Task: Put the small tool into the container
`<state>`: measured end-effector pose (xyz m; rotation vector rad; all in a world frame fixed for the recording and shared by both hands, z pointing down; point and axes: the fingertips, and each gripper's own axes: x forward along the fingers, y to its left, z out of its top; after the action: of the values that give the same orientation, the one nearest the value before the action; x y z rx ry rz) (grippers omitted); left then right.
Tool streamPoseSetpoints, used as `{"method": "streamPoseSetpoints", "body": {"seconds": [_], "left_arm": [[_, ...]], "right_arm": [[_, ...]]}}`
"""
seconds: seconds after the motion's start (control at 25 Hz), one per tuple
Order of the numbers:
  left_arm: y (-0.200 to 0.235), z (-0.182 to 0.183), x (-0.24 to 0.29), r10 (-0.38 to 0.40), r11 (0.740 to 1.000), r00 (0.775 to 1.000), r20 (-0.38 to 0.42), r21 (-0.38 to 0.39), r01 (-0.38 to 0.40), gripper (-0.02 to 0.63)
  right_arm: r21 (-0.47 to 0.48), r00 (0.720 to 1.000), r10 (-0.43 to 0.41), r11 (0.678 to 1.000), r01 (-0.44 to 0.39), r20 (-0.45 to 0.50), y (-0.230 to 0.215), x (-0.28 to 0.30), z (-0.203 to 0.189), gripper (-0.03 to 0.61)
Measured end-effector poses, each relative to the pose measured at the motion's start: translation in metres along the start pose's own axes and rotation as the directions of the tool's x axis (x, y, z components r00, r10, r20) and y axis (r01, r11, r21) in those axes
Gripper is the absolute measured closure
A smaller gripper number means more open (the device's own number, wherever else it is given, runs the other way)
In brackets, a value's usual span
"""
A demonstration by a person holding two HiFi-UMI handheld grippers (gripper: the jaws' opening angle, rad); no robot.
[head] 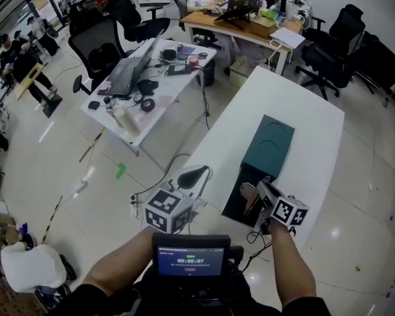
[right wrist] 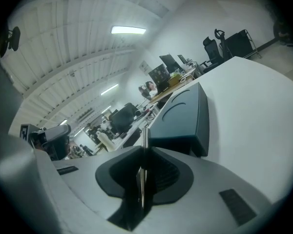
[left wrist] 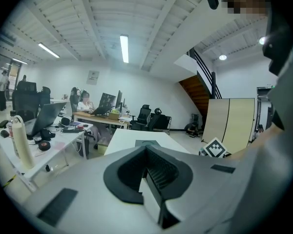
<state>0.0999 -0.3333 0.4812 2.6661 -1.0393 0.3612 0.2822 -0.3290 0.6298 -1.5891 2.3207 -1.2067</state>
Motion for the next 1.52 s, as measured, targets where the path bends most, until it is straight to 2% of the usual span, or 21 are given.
{"method": "streamPoseSetpoints", "body": {"seconds": [0.12, 0.32, 0.48, 0.6, 0.68, 0.84, 0.96, 1.2, 1.52], "left_arm": [[-0.004, 0.001, 0.0, -0.005, 1.0, 1.0, -0.004, -0.005, 0.005, 0.601], [-0.009, -0.002, 0.0, -0.009, 1.0, 1.0, -0.005, -0.003, 0.009, 0.601], [-0.013, -0.004, -0.001, -0.008, 1.0, 1.0, -0.008, -0.003, 0.008, 0.601], [-0.012, -0.003, -0.004, -0.009, 1.0, 1.0, -0.004, -0.01, 0.009, 0.601], [-0.015, -0.001, -0.005, -0.011, 1.0, 1.0, 0.0, -0.015, 0.011, 0.601], [-0.019, 0.001, -0.009, -0.008, 1.0, 1.0, 0.003, -0.013, 0.008, 0.601], [-0.017, 0.001, -0.012, -0.003, 1.0, 1.0, 0.006, -0.016, 0.003, 0.601], [-0.018, -0.003, -0.011, -0.005, 1.0, 1.0, 0.004, -0.015, 0.005, 0.601], [-0.021, -0.006, -0.013, -0.006, 1.0, 1.0, 0.0, -0.014, 0.006, 0.601]], "right_arm": [[-0.002, 1.0, -0.017, 1.0, 0.017, -0.023, -0.001, 0.0, -0.002, 0.5], [-0.093, 0.998, -0.039, 0.995, 0.033, -0.058, -0.002, -0.003, -0.007, 0.497], [-0.14, 0.989, -0.028, 0.99, 0.008, -0.147, 0.004, -0.002, -0.014, 0.494], [-0.094, 0.978, 0.013, 0.995, -0.034, -0.207, 0.016, 0.005, -0.021, 0.495], [-0.034, 0.977, 0.041, 0.998, -0.049, -0.208, 0.023, 0.007, -0.021, 0.5], [-0.005, 0.976, 0.074, 0.997, -0.076, -0.203, 0.033, 0.006, -0.028, 0.5], [-0.009, 0.975, 0.048, 0.999, -0.051, -0.215, 0.025, 0.004, -0.03, 0.495], [-0.056, 0.965, -0.012, 0.998, -0.003, -0.26, 0.002, 0.006, -0.036, 0.444], [-0.138, 0.942, -0.076, 0.99, 0.032, -0.326, -0.003, 0.021, -0.041, 0.43]]}}
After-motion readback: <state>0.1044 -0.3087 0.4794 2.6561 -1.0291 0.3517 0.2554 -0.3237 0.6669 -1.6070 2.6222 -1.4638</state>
